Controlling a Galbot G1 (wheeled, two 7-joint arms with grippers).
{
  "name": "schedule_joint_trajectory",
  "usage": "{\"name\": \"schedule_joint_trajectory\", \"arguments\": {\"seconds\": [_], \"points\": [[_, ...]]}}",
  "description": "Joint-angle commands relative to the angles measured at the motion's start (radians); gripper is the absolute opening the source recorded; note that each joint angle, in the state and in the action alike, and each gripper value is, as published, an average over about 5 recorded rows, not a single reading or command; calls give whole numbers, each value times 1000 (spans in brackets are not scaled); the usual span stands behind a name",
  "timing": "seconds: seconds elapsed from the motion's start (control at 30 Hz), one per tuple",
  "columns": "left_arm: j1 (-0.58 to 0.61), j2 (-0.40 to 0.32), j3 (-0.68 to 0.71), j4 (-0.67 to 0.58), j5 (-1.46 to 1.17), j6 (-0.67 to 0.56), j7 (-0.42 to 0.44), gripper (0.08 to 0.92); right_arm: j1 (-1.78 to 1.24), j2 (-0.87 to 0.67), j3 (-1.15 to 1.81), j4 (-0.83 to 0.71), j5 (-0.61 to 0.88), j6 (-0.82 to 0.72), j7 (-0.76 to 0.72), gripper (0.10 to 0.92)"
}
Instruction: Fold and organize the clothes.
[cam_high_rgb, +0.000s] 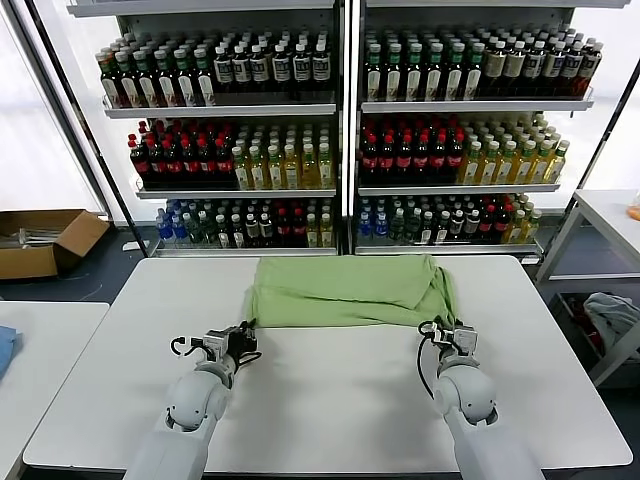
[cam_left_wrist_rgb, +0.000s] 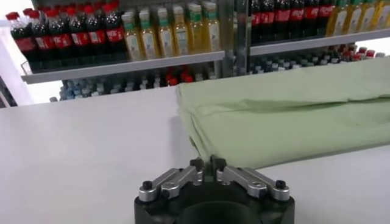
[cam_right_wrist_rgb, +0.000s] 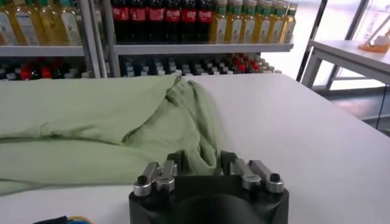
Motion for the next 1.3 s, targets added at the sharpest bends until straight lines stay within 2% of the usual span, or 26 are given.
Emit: {"name": "schedule_joint_trajectory", "arguments": {"seconds": [0.03,0.1,0.2,0.5,0.83,1.07,1.3], "points": [[27,-1,-9,-69,0,6,1,85,-39,-4,4,103,-13,0,12,237],[42,2,-16,-108,-7,6,-2,83,-61,-7,6,145,-18,0,13,177],[83,9,-24,-182,-12,6,-6,83,-96,-14,8,211,-29,0,18,131],[311,15,-59,-437,0,5,-12,83,-233,-7,20,379,-64,-1,64,129],[587,11,-130,-639,65,-2,-2,83,-479,19,-1,460,-126,0,86,129],[736,-17,-144,-700,121,-19,-6,83,-604,-21,-7,513,-145,1,87,129],[834,-41,-124,-741,167,-34,-9,83,-639,-53,-11,538,-152,1,85,129]]}}
